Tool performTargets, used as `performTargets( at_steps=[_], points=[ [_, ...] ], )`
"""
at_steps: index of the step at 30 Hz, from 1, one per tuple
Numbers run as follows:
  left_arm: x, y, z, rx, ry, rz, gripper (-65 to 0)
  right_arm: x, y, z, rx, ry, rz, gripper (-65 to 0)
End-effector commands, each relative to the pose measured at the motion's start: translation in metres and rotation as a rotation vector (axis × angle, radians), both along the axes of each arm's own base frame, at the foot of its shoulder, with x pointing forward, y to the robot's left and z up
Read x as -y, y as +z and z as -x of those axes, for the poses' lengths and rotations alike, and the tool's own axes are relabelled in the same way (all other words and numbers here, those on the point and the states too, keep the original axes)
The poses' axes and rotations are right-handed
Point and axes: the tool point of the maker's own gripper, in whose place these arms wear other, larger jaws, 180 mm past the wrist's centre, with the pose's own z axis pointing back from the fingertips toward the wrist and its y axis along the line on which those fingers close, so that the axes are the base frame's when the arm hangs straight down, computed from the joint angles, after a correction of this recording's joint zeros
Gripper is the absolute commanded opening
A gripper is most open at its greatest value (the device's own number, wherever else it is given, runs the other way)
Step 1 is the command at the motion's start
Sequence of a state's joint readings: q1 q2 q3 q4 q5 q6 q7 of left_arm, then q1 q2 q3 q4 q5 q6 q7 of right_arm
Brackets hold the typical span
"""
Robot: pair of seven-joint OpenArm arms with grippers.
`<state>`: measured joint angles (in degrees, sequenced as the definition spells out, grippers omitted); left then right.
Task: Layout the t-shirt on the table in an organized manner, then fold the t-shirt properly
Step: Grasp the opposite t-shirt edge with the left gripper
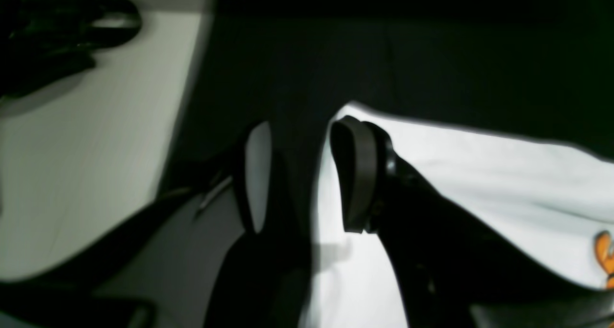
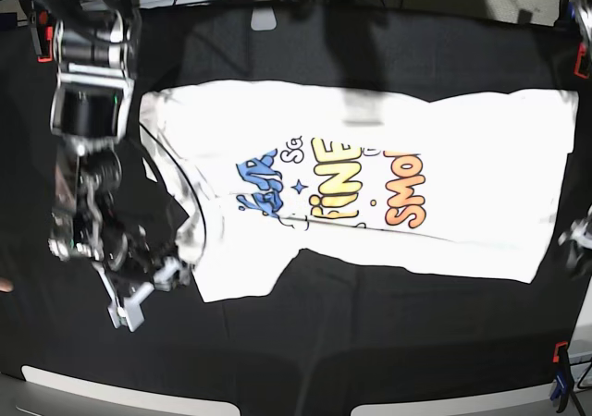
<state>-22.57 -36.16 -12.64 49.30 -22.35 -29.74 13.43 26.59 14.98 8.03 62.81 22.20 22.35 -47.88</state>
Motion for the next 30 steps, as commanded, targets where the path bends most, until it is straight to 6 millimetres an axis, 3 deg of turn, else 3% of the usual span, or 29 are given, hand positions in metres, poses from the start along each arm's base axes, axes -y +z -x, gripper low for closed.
performTargets(
  at_steps=[1, 5, 9, 18, 30],
  points=[
    [-0.013, 0.022, -0.016, 0.05, 0.018, -0.028, -43.3, -0.001, 0.018, -0.014, 0.031, 0.004, -0.008, -40.8],
    [-0.014, -0.003, -0.043, -0.04, 0.057, -0.043, -43.2, -0.017, 0.012, -0.015, -0.022, 0.047, -0.032, -40.8],
    [-0.007, -0.023, -0.055, -0.076, 0.087, -0.009, -43.3, -0.025, 0.01, -0.014, -0.026, 0.058, -0.044, -40.8],
    [0.025, -0.062, -0.055, -0.101, 0.1, -0.077, -43.3, -0.025, 0.008, -0.012, -0.04, 0.062, -0.041, -40.8],
    [0.002, -0.077, -0.046, -0.184, 0.266, -0.194, -43.5, -0.03, 0.003, -0.004, -0.079, 0.118, -0.027, -40.8]
  ],
)
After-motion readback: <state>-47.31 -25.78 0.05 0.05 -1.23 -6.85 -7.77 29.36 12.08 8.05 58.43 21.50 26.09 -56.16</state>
